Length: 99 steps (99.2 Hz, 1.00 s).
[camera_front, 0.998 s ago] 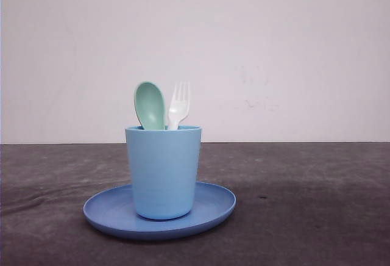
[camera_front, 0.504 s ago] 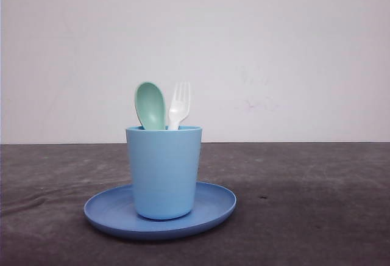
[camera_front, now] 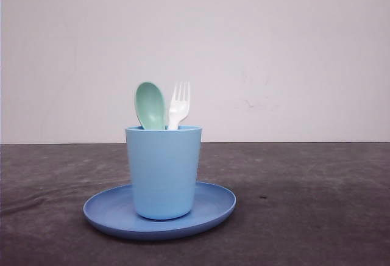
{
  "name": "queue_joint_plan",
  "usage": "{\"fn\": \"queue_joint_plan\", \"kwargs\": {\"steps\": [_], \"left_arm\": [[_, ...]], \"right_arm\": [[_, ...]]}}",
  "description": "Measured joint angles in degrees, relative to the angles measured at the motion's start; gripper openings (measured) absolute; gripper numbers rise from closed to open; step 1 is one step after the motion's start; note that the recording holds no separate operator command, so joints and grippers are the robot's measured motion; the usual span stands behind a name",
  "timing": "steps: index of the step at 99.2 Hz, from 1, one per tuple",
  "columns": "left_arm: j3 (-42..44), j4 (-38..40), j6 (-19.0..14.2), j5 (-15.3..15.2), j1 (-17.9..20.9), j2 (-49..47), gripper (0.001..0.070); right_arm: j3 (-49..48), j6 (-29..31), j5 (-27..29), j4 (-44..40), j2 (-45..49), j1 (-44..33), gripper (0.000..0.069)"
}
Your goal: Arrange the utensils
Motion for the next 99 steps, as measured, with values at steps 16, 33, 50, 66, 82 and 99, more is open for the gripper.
{"fn": "queue_joint_plan", "kwargs": {"steps": [16,33,50,66,82,99], "left_arm": [[-1.62,0.98,0.79,0.15,0.74,-5.16,0.0023],[-1.64,1.03,1.81,0.17,0.85,-5.57,0.0023],[-1.62,1.03,1.60,0.17,0.85,-5.57,0.0023],[-1.64,1.03,1.60,0.20,0.85,-5.57,0.0023],[-1.62,1.03,1.60,0.17,0.85,-5.57,0.0023],[-1.64,1.03,1.60,0.20,0.85,-5.57,0.0023]], "right_arm": [[0.00,0.00,-0.02,-0.02,0.00,0.00,0.0007],[0.00,0.00,-0.02,-0.02,0.00,0.00,0.0007],[0.00,0.00,0.00,-0.02,0.00,0.00,0.0007],[0.00,0.00,0.00,-0.02,0.00,0.00,0.0007],[0.00,0.00,0.00,-0.02,0.00,0.00,0.0007],[0.00,0.02,0.00,-0.02,0.00,0.00,0.0007]]}}
